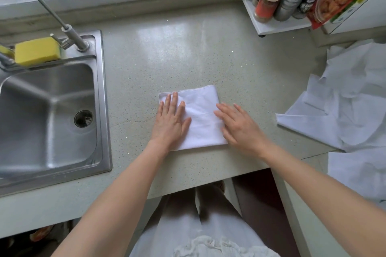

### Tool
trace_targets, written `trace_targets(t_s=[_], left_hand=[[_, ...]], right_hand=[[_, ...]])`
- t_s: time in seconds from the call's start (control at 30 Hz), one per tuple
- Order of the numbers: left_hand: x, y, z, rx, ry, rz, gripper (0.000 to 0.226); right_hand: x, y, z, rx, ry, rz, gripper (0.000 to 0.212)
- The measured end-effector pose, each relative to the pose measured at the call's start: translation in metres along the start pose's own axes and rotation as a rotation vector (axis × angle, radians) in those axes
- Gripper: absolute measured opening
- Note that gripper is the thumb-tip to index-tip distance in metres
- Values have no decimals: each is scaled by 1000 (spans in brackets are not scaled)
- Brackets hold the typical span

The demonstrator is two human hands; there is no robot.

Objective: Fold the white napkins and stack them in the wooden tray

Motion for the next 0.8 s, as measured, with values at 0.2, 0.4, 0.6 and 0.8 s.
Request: trace_targets(t_s=[0.2, 0.4, 0.6, 0.8], left_hand=[[-1, 6, -5, -33, -36, -4, 75], [1, 8, -8, -19, -41, 10, 71], [-1, 9, -6, -15, 25, 6, 75], [10, 1, 21, -50, 179, 38, 74]], right_hand=[[70, 12, -29, -61, 123, 99, 63], [76, -25, -42, -74, 162, -193, 71], [77, -25, -10, 125, -92, -602, 52], [46, 23, -5, 447, 98, -935, 27]])
Point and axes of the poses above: each hand's wrist, its own x-axis towards the middle knuckle, its own z-axis out of the back of the hand, y = z × x, the point moved 1 cm from there along x, towards the middle knuckle, and after that the axes turned 7 degrees about -y, right-handed, at the moved point
